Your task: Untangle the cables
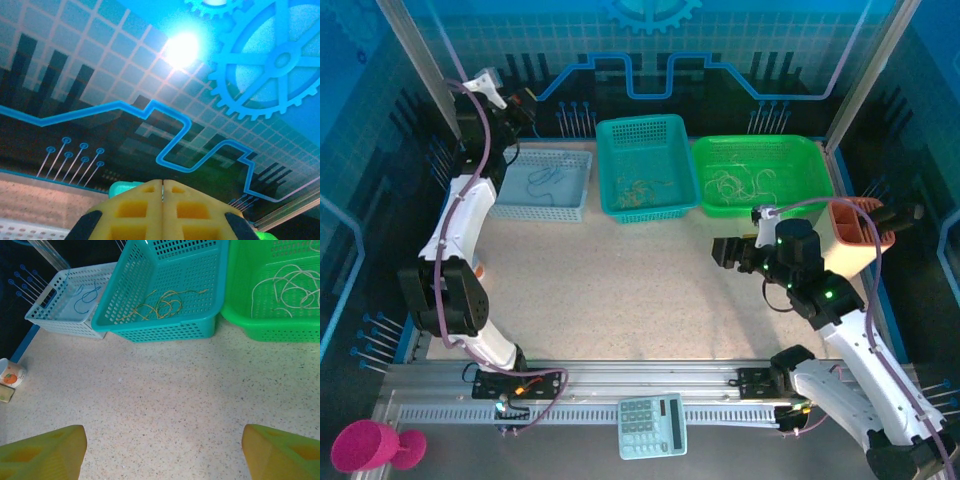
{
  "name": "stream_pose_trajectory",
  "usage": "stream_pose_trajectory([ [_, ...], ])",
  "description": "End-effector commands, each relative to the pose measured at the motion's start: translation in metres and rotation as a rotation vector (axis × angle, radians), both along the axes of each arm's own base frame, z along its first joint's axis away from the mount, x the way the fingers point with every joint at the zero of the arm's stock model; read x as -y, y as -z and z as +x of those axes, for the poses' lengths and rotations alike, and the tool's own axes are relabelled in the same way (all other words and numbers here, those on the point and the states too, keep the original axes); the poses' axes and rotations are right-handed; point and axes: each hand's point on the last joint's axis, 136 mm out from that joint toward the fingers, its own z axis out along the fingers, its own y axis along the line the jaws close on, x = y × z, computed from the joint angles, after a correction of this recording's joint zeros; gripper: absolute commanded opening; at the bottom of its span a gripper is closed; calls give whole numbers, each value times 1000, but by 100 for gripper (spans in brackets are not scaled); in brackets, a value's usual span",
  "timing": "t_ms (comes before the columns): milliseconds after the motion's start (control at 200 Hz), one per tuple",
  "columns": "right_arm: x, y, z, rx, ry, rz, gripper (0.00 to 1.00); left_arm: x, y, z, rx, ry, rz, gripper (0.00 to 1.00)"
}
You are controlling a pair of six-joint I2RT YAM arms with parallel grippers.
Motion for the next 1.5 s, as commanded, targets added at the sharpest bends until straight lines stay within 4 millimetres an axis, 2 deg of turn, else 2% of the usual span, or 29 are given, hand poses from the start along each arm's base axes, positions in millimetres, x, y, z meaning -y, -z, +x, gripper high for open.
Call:
stream_pose_trajectory([
  [0, 7, -11, -1, 24, 14, -5, 82, -8, 31, 5, -51, -9, -7, 0],
  [120, 7, -11, 0, 22, 14, -5, 82, -11, 69, 3, -120, -15, -18, 0],
  [220, 8, -12, 0, 25, 14, -6, 83, -24, 95, -2, -170, -39, -52, 11],
  [315, 9, -12, 0, 25, 15, -10, 83, -46, 106, -8, -192, -83, -94, 38],
  [365, 9, -12, 0, 24, 16, -10, 83, -55, 109, -12, -196, -101, -121, 57],
  [435, 10, -12, 1, 23, 18, -9, 83, -67, 103, -18, -187, -121, -154, 85],
  [480, 10, -11, 2, 21, 21, -12, 84, -69, 96, -22, -177, -122, -155, 99],
  [705, 14, -5, 5, 10, 34, -28, 87, -55, 55, -38, -111, -50, -150, 99],
  [830, 15, -3, 6, 4, 38, -30, 87, -46, 55, -42, -149, -8, -178, 99],
  [905, 14, -3, 6, 3, 39, -26, 87, -49, 71, -41, -256, -54, -144, 99],
  [1025, 14, -5, 6, 8, 36, -20, 88, -56, 119, -38, -511, -101, -10, 99],
  [1121, 14, -6, 6, 9, 36, -15, 88, -61, 163, -40, -745, -144, 213, 99],
  [1236, 14, -7, 5, 14, 36, -11, 88, -64, 201, -42, -946, -170, 407, 99],
  [1386, 14, -10, 5, 20, 36, -6, 88, -68, 223, -43, -1058, -201, 586, 99],
  [1491, 14, -13, 6, 27, 34, -3, 88, -68, 222, -39, -1096, -249, 880, 99],
])
